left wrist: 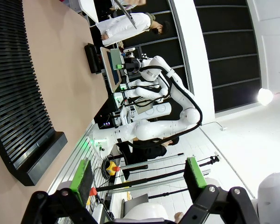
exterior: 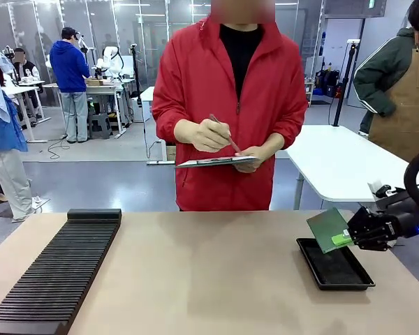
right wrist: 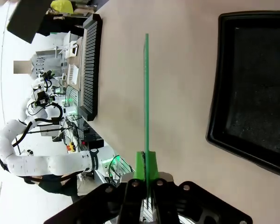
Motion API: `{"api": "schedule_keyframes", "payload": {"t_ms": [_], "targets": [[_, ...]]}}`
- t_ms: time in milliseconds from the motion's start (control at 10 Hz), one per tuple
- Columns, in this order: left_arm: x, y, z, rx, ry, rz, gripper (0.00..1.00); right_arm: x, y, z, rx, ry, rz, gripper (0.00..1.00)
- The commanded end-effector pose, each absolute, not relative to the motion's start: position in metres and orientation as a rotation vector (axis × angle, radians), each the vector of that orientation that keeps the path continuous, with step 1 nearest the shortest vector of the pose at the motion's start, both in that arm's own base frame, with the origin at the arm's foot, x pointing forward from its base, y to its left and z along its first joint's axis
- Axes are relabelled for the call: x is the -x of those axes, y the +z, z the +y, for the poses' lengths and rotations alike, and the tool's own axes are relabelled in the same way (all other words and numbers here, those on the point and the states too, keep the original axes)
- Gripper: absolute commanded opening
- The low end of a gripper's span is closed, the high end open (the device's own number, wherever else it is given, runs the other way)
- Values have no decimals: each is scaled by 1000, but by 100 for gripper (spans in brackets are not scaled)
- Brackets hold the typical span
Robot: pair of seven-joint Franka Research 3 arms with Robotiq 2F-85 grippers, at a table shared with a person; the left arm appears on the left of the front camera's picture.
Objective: Inspect the PCB.
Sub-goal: Place the Blank PCB in the ESD tray.
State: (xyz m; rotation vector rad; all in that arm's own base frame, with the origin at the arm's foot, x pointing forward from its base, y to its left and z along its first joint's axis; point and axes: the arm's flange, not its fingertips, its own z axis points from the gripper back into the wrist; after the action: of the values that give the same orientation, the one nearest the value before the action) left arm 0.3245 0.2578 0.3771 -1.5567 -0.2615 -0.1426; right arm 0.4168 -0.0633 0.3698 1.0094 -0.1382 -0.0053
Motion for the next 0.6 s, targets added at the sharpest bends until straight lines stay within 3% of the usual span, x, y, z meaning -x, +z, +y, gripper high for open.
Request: {"api": "schedule_keyframes", "payload": {"t_ms": [0,500], "targets": [[-323,377,258,1556,-140,-263,100,-415,375,-61,-1008,4,-145,3],[-323,377,258,1556,-140,-263,100,-427,350,-61,-948,58,-134,3]]}}
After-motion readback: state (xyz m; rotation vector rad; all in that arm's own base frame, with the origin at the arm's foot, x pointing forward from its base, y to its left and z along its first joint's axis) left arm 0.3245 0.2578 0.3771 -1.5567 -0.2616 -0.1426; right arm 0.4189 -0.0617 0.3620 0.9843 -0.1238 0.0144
